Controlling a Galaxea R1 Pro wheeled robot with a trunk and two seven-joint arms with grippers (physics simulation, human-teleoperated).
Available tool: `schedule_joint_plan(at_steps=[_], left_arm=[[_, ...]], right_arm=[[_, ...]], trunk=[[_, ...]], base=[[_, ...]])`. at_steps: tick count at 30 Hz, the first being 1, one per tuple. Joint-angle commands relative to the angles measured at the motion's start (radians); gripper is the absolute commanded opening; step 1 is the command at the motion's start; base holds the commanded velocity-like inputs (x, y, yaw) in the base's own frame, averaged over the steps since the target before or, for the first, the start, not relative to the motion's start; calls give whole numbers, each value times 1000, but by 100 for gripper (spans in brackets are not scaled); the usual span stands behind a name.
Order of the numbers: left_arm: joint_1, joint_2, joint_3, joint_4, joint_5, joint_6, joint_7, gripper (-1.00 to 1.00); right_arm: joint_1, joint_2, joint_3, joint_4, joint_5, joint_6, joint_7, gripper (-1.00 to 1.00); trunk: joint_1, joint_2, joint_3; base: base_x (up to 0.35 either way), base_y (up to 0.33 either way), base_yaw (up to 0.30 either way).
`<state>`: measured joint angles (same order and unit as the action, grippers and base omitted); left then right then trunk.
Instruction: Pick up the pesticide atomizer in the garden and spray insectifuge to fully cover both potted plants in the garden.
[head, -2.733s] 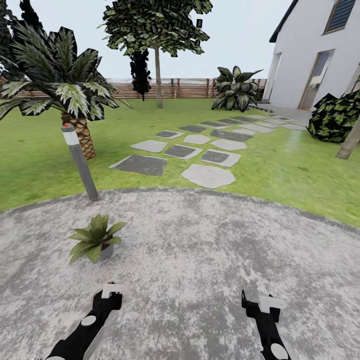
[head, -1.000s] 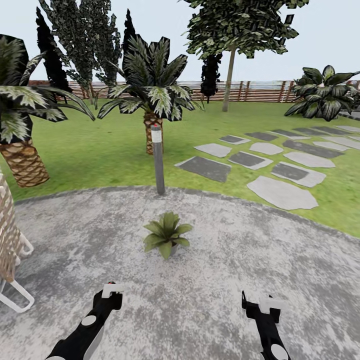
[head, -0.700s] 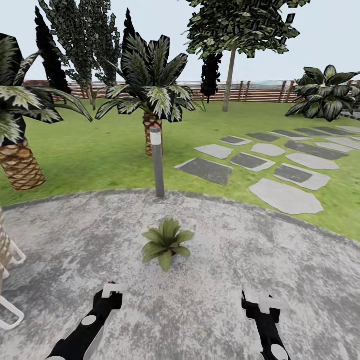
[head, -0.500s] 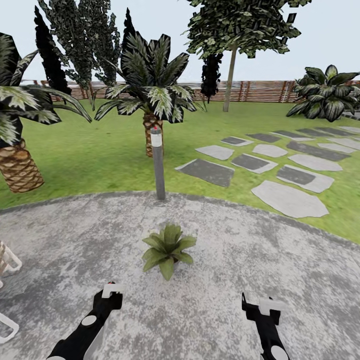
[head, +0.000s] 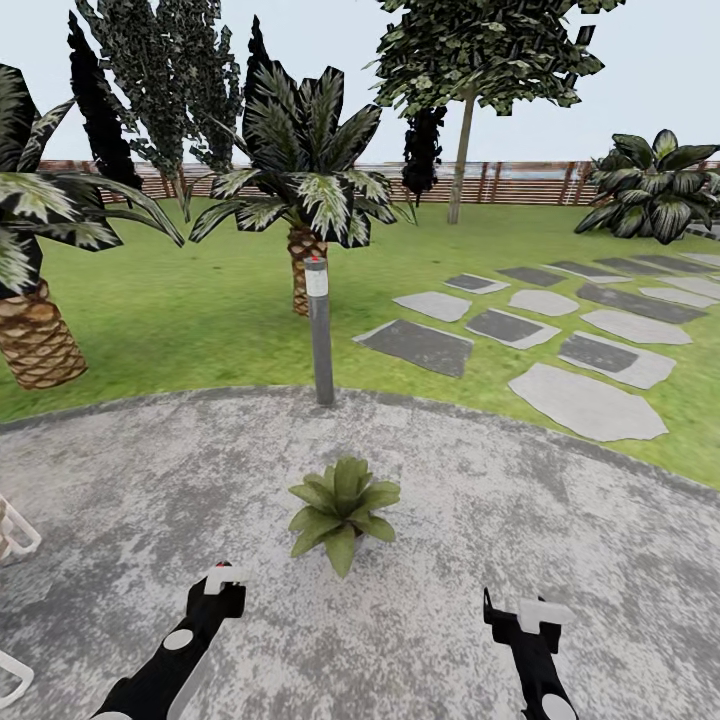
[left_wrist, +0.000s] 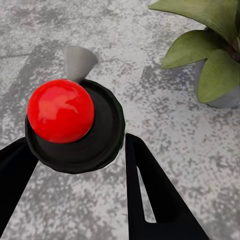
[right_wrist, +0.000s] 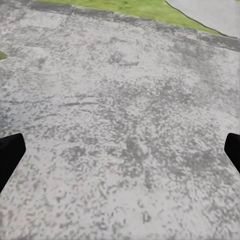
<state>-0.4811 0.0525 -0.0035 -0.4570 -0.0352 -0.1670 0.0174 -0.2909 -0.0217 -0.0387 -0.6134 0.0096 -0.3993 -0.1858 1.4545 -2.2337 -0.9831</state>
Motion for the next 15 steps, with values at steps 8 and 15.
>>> schedule_joint_plan(at_steps=[8, 15], left_arm=[[0, 1, -8, -4, -7, -7, -3, -100], [-14, 56, -66, -11, -84, 53, -121, -100]], right_arm=[[-1, 0, 4, 0, 3, -2, -1, 100], [-1, -1, 73, -6, 158, -1, 13, 100]], trunk=[[0, 0, -1], [0, 0, -1]], base=[[0, 0, 0], [0, 0, 0]])
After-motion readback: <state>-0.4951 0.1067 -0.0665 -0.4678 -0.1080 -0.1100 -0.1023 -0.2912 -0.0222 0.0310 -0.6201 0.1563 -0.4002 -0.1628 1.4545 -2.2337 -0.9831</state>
